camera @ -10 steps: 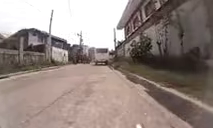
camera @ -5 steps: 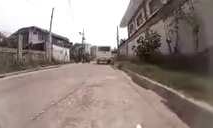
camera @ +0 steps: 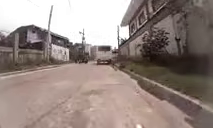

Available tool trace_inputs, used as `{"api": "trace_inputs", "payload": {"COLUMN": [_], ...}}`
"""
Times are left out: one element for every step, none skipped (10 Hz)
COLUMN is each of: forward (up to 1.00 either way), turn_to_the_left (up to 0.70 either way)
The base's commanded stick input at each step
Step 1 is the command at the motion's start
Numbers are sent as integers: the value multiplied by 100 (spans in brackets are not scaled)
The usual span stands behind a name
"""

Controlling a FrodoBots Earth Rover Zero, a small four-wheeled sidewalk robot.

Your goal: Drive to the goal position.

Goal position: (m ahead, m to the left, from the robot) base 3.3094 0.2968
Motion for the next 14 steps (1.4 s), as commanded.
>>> {"api": "trace_inputs", "payload": {"forward": [85, 85, 85, 85, 85, 85, 85, 85, 85, 85, 85, 85, 85, 85], "turn_to_the_left": [2, 12, 17, 0, 0, 0, 0, 0, 0, 0, 3, 14, 9, 0]}}
